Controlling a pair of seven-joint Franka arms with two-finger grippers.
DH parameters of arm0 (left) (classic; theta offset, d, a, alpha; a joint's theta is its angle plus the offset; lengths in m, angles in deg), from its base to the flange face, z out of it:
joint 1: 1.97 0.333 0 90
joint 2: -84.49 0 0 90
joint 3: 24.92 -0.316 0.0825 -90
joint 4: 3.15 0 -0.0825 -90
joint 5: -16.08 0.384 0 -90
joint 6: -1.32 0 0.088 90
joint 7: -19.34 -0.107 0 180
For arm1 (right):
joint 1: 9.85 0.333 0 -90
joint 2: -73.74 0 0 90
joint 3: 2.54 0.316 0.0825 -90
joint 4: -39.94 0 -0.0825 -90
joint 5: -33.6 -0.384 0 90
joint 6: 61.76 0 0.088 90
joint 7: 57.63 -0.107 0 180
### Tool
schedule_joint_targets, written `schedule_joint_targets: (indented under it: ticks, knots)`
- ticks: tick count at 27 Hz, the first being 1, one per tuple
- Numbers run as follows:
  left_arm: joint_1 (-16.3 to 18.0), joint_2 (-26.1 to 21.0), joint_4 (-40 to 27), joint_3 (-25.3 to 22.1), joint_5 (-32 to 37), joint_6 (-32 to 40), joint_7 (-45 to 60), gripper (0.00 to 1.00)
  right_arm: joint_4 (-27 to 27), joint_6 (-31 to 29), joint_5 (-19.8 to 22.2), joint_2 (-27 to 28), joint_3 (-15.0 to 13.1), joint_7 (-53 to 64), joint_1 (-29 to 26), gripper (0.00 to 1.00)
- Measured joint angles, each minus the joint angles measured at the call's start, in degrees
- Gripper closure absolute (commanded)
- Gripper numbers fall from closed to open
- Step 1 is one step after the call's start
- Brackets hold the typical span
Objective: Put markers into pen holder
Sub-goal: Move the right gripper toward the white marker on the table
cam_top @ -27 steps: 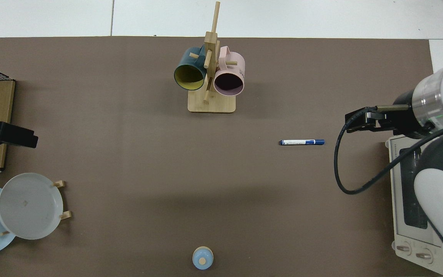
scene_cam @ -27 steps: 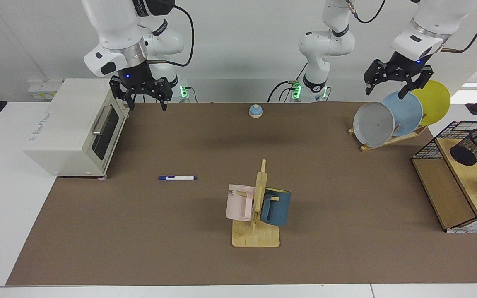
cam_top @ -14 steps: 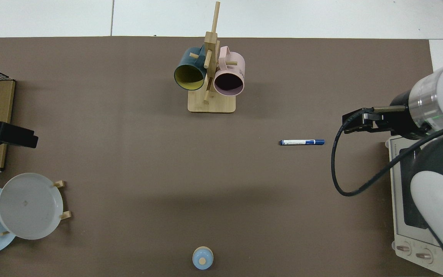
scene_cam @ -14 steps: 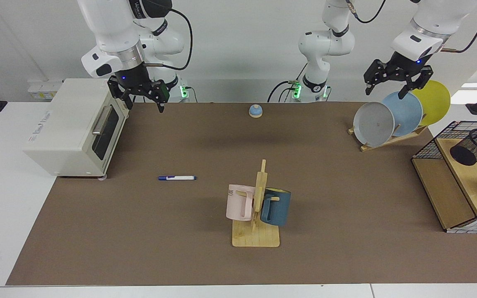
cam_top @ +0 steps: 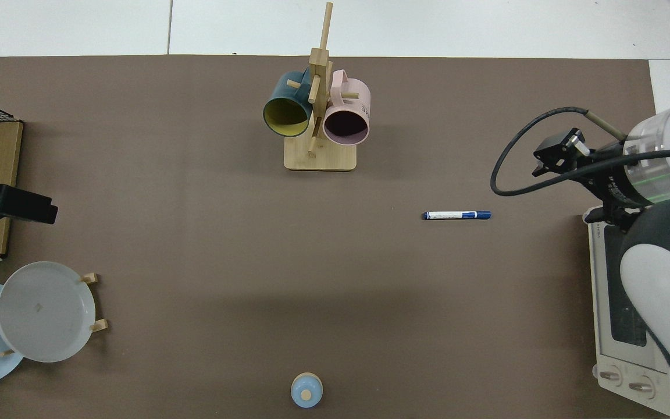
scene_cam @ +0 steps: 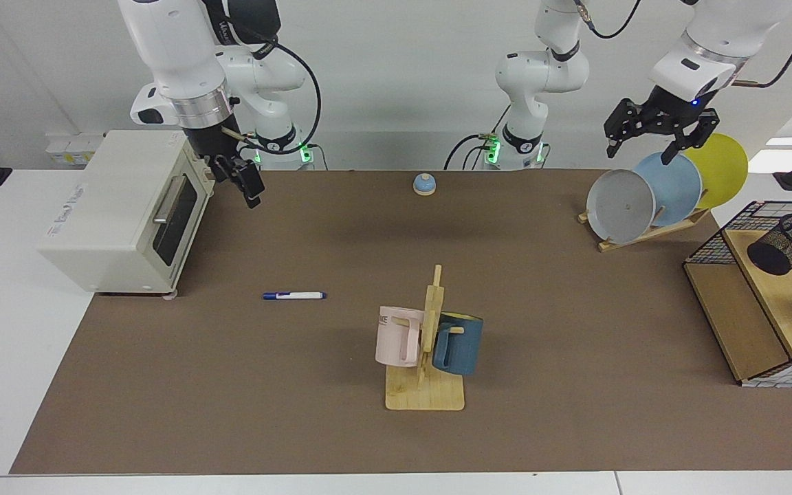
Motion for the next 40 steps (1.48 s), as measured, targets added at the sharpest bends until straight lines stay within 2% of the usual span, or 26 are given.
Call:
schedule_joint_targets:
  ticks: [8, 18, 23, 40]
  knots:
    - [0.0, 0.0, 0.0, 0.0, 0.0, 0.0, 0.0, 0.0, 3.3, -1.9, -2.7, 0.0, 0.0, -19.9, -1.8, 0.01]
    - [0.0, 0.0, 0.0, 0.0, 0.0, 0.0, 0.0, 0.0, 8.3, -4.6, -3.3, 0.2, 0.8, -32.9, -0.8, 0.02]
    - [0.0, 0.0, 0.0, 0.0, 0.0, 0.0, 0.0, 0.0, 13.3, -11.2, -3.3, 1.4, 0.8, -36.2, -0.6, 0.01]
    - [0.0, 0.0, 0.0, 0.0, 0.0, 0.0, 0.0, 0.0, 25.4, -37.1, -3.3, 9.4, 0.9, -35.2, 1.8, 0.02]
